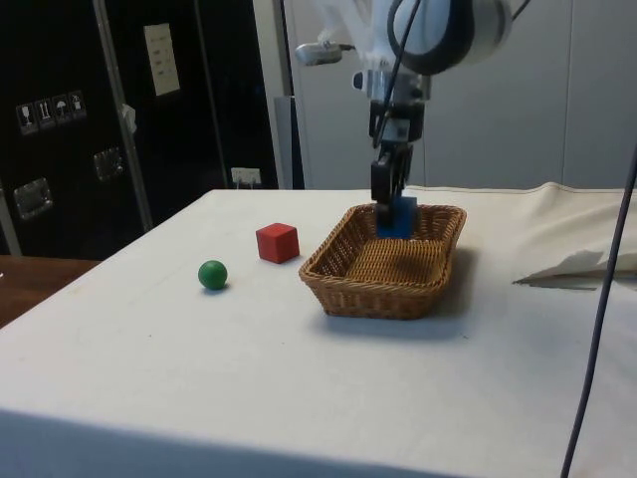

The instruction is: Place all non-red objects into the basket.

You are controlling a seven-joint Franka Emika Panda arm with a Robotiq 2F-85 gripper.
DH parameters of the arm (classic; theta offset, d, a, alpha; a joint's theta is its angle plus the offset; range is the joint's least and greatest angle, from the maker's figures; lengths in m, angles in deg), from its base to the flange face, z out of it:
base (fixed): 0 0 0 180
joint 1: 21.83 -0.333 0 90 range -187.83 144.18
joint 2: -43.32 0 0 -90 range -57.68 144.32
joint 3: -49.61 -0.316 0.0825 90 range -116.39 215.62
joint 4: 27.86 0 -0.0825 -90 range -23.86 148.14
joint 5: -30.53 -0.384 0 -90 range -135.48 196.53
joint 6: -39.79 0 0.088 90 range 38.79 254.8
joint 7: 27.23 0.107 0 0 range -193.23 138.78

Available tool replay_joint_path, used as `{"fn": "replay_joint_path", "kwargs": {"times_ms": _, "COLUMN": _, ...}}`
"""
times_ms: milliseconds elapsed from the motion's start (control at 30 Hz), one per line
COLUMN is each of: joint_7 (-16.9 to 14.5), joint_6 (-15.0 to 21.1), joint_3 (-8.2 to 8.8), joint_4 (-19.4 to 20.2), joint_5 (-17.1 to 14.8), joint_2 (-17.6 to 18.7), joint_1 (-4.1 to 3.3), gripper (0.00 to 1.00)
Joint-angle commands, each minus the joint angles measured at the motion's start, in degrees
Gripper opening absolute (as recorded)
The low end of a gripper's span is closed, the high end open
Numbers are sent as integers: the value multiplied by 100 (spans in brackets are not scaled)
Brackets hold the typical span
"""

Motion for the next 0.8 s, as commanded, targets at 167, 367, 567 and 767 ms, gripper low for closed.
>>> {"fn": "replay_joint_path", "kwargs": {"times_ms": 167, "joint_7": 11, "joint_6": 447, "joint_3": -160, "joint_4": 63, "joint_5": -286, "joint_2": 275, "joint_1": -29, "gripper": 4}}
{"fn": "replay_joint_path", "kwargs": {"times_ms": 367, "joint_7": 138, "joint_6": 768, "joint_3": -275, "joint_4": 92, "joint_5": -332, "joint_2": 527, "joint_1": 0, "gripper": 4}}
{"fn": "replay_joint_path", "kwargs": {"times_ms": 567, "joint_7": 235, "joint_6": 882, "joint_3": -286, "joint_4": 69, "joint_5": -281, "joint_2": 665, "joint_1": 11, "gripper": 4}}
{"fn": "replay_joint_path", "kwargs": {"times_ms": 767, "joint_7": 252, "joint_6": 854, "joint_3": -252, "joint_4": 57, "joint_5": -229, "joint_2": 699, "joint_1": 6, "gripper": 20}}
